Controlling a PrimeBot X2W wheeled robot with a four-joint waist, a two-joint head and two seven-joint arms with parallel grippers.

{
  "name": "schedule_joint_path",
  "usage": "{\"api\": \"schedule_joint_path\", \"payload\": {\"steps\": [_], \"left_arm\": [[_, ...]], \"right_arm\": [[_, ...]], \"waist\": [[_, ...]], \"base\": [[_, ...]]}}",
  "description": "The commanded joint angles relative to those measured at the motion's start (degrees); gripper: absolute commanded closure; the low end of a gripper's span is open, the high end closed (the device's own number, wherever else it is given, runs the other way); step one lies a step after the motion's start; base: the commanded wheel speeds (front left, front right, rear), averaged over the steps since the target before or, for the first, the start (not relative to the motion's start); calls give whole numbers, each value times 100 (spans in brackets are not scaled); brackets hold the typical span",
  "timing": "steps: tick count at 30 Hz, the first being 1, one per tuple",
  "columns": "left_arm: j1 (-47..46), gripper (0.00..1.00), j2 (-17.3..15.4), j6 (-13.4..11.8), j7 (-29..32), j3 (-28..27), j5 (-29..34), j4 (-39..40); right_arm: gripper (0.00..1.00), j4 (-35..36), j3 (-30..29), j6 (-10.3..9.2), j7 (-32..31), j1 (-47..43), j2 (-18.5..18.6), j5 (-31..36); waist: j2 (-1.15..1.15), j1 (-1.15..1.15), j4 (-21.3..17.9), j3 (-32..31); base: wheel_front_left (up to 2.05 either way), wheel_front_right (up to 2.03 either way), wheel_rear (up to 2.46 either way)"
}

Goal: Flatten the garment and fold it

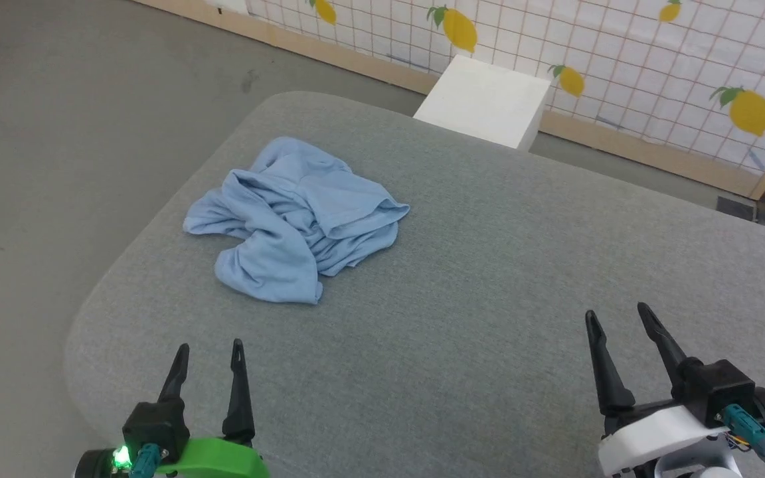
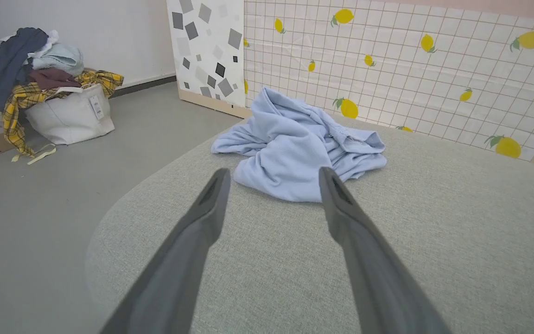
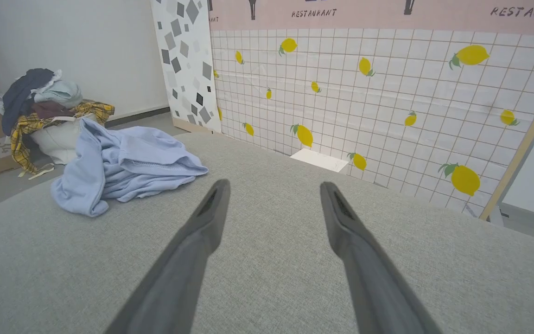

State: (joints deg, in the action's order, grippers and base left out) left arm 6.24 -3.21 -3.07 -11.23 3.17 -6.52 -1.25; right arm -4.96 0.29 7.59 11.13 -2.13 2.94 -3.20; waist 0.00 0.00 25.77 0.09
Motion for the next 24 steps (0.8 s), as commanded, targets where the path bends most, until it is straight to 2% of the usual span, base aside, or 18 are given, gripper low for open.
{"api": "schedule_joint_path", "payload": {"steps": [1, 24], "left_arm": [[120, 0, 27, -20, -61, 33, -72, -15], [275, 0, 33, -62, -332, 97, -184, -72]], "right_arm": [[0, -33, 0, -8, 69, -44, -4, -51], [0, -221, 45, -9, 341, -73, -6, -154]], "waist": [[0, 0, 78, 3], [0, 0, 663, -51]], "base": [[0, 0, 0], [0, 0, 0]]}}
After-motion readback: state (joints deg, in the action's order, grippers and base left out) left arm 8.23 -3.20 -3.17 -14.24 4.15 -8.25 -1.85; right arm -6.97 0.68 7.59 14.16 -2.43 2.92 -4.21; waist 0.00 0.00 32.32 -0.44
